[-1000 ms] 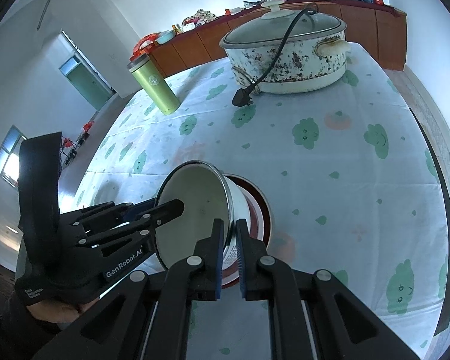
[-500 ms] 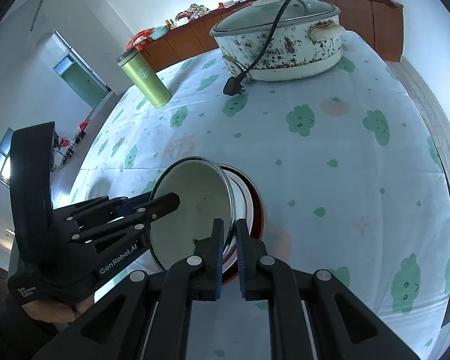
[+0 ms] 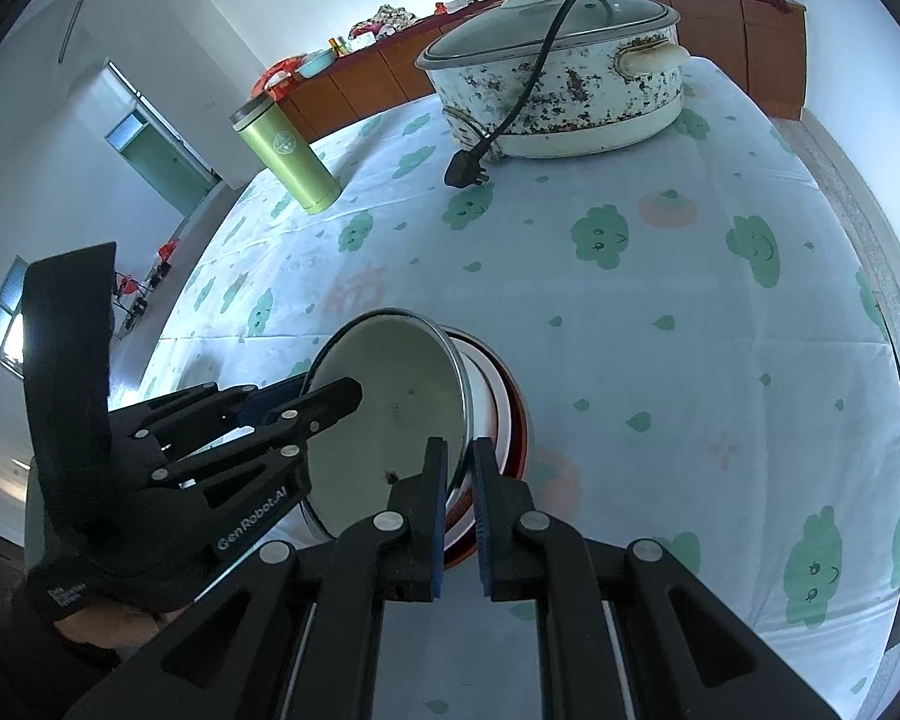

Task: Organize plates and bowls
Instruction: 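Open the left gripper, then the right gripper, releasing the enamel bowl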

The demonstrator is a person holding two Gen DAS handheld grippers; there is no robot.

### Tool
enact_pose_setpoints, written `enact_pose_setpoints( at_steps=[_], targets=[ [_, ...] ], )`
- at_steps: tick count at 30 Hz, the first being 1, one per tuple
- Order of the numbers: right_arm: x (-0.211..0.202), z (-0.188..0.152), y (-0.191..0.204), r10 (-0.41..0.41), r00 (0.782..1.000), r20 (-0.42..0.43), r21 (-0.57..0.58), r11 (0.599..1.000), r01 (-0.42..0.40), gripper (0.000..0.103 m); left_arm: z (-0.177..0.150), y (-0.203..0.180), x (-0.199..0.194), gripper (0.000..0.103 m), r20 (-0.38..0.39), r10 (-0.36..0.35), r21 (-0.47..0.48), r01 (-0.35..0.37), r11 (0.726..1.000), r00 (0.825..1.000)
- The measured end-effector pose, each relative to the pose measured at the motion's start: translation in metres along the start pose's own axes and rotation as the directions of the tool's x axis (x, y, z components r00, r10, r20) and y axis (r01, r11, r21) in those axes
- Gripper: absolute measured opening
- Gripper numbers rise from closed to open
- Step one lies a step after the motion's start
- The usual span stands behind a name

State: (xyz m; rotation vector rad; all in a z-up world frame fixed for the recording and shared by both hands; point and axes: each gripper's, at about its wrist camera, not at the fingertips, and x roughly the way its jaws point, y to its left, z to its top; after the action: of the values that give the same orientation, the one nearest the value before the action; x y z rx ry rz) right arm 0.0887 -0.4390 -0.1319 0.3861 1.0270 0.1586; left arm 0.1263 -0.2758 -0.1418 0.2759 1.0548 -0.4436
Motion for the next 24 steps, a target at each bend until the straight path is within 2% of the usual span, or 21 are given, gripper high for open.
enact_pose_setpoints(
  at_steps=[4, 15, 17, 19, 21, 24],
  targets=[
    [0.0, 0.0, 0.001, -0.009, 1.0, -0.008, -0.002, 1.0, 0.009, 0.01, 0.001, -0.002, 0.0, 0.013, 0.003, 0.011, 0.018, -0.011, 1.0, 1.0],
    [0.002, 0.0, -0.002, -0.012, 1.0, -0.011, 0.016, 1.0, 0.012, 0.01, 0.003, 0.011, 0.0, 0.013, -0.007, -0.061, -0.049, 0.061, 0.997, 0.998],
    [0.002, 0.0, -0.002, -0.016, 1.0, -0.018, 0.017, 1.0, 0.017, 0.01, 0.005, 0.014, -0.004, 0.02, 0.001, -0.066, -0.063, 0.065, 0.996, 0.998],
    [0.004, 0.001, -0.002, -0.016, 0.999, -0.032, 0.018, 1.0, 0.016, 0.01, 0.007, 0.018, -0.007, 0.034, 0.013, -0.049, -0.074, 0.049, 0.996, 0.999],
    [0.006, 0.001, -0.002, -0.02, 0.999, -0.042, 0.022, 1.0, 0.02, 0.01, 0.009, 0.025, -0.012, 0.043, 0.026, -0.047, -0.092, 0.049, 0.995, 0.999],
    [0.008, 0.0, -0.003, -0.016, 0.999, -0.046, 0.029, 0.999, 0.017, 0.01, 0.01, 0.034, -0.018, 0.045, 0.045, -0.043, -0.116, 0.048, 0.992, 0.998]
  ],
)
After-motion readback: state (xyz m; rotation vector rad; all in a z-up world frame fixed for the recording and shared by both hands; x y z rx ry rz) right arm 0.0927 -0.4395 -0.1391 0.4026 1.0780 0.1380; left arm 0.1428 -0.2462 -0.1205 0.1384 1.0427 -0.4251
